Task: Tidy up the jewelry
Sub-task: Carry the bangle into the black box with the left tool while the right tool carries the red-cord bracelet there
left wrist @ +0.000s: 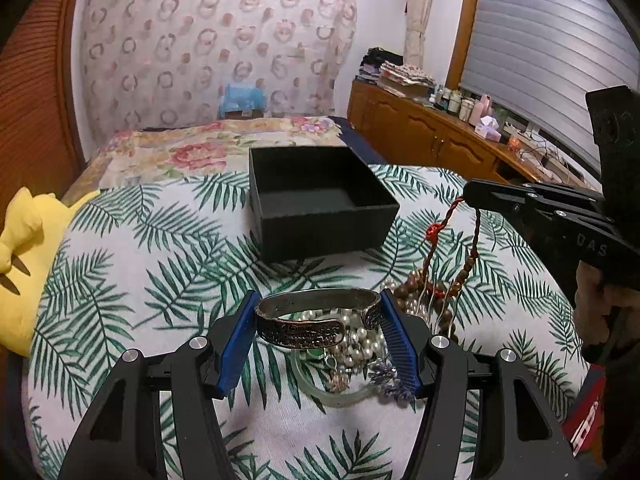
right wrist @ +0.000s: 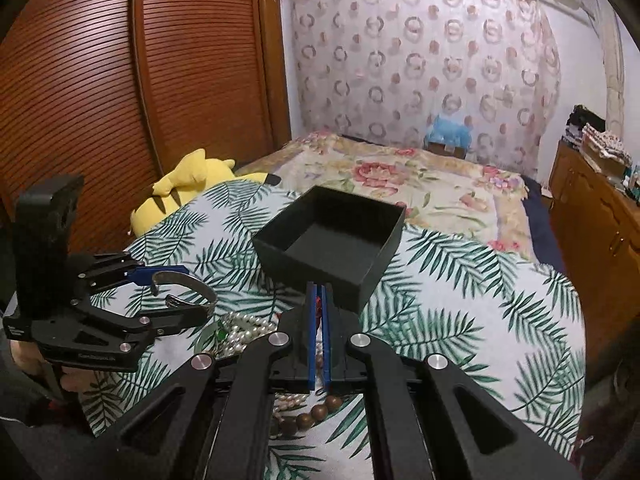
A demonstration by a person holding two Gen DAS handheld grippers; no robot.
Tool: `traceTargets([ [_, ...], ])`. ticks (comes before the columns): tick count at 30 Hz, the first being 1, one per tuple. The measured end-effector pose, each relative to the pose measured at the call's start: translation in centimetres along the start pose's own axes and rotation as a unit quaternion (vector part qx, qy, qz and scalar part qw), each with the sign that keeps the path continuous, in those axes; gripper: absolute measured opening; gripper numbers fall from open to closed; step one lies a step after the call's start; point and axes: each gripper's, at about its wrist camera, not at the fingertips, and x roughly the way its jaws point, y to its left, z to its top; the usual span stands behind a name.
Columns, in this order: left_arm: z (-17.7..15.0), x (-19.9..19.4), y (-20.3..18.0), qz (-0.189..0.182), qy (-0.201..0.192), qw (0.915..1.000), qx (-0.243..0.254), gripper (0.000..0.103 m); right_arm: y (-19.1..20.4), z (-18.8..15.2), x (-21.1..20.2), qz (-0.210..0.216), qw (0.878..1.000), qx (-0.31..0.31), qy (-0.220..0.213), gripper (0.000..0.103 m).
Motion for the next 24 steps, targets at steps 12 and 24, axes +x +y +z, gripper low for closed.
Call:
traceTargets([
  [12,0.9,-0.4,-0.1,0.000,-0.009,1.0000,0.002,0.058,0.5,2.2,-2.2,-0.009,0.999,-0.018,-0.027,0.003],
  [24,4.4,1.5,0.0,0.020,-0.018,0.9995,0.020,0.058,-2.4,3.4,0.8,-0.033,0.999,0.007,-0.015,0.003],
])
